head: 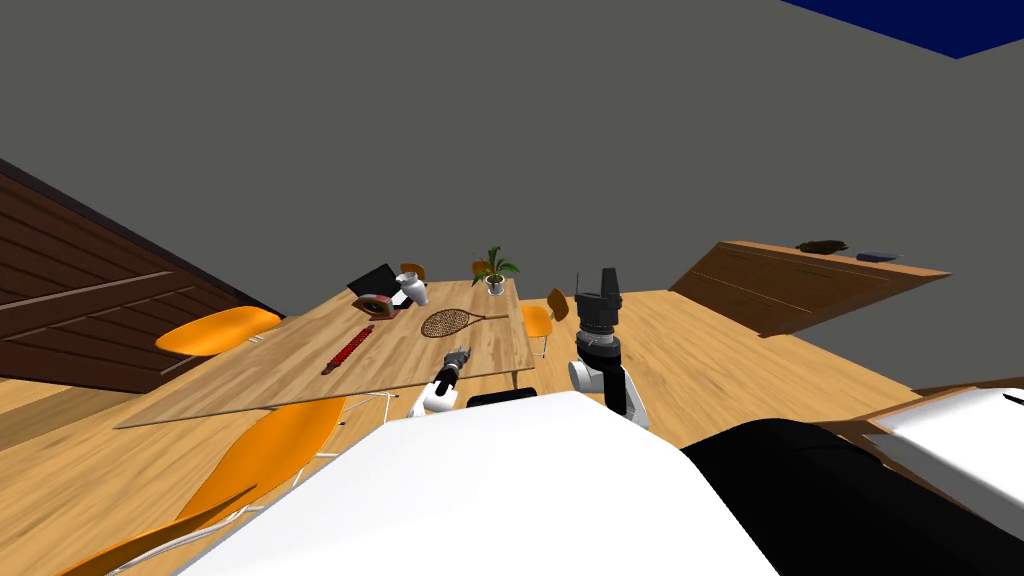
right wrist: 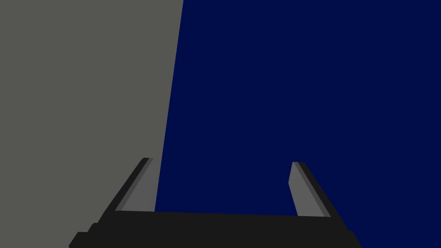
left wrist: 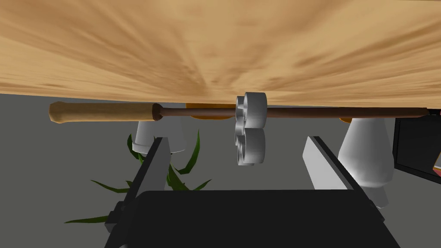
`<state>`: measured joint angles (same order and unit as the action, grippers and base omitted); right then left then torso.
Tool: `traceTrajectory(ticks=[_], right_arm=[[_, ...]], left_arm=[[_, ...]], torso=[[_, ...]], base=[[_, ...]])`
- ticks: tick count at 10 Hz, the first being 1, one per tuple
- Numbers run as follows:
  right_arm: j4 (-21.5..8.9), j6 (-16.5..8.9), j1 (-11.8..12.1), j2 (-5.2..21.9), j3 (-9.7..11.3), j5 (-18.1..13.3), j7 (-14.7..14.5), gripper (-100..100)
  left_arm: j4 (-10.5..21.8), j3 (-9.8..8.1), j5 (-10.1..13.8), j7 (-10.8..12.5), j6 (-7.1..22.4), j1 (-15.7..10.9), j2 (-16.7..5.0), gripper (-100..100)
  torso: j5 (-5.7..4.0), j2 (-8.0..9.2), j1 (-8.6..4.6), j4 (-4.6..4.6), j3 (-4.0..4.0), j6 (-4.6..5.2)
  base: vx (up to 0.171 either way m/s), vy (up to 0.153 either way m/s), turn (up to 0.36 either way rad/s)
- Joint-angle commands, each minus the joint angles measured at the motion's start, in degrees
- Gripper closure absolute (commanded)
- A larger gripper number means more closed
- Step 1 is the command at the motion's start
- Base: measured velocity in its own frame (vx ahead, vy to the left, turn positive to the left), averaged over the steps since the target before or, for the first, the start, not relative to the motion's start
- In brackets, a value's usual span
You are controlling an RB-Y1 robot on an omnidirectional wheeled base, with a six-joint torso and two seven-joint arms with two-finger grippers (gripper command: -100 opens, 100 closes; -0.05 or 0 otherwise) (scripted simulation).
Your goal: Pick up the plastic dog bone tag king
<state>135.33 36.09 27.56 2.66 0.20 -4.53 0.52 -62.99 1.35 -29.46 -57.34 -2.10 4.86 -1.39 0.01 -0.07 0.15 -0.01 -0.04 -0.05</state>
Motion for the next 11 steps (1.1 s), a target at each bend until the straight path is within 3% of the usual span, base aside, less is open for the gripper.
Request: traceTrajectory(ticks=[1,4,5,6,7,11], right_arm=[[0.0,0.0,0.0,0.0,0.0,0.0,0.0,0],[0.0,0.0,0.0,0.0,0.0,0.0,0.0,0],[0.0,0.0,0.0,0.0,0.0,0.0,0.0,0],[0.0,0.0,-0.01,0.0,0.0,0.0,0.0,0],[0.0,0.0,-0.01,0.0,0.0,0.0,0.0,0],[0.0,0.0,-0.01,-0.01,0.01,0.0,0.0,0]], left_arm=[[-0.74,0.21,0.7,-2.34,0.37,0.44,0.66,-100],[-1.63,-0.33,3.02,-7.2,0.53,1.4,4.07,-100],[-1.63,-0.33,3.02,-8.46,0.53,1.4,4.07,-100],[-1.4,-0.4,2.8,-7.5,0.44,1.22,3.91,-100],[-1.44,-0.39,2.83,-7.82,0.46,1.25,3.95,100],[-1.5,-0.41,2.72,-7.98,0.43,1.2,3.83,100]], torso=[[0.0,0.0,0.0,0.0,0.0,0.0],[0.0,0.0,0.03,0.0,0.0,0.01],[0.01,0.0,0.05,0.0,0.0,0.01],[-0.01,0.08,-0.05,0.01,0.04,0.01],[-0.02,0.11,-0.1,0.02,0.06,0.01],[0.08,0.08,-0.06,-0.02,0.02,0.01]], base=[[0.029,0.04,0.017],[0.034,0.053,0.031],[0.005,0.021,-0.049],[0.001,0.006,-0.006],[0.0,0.0,0.0],[0.0,0.0,0.0]])
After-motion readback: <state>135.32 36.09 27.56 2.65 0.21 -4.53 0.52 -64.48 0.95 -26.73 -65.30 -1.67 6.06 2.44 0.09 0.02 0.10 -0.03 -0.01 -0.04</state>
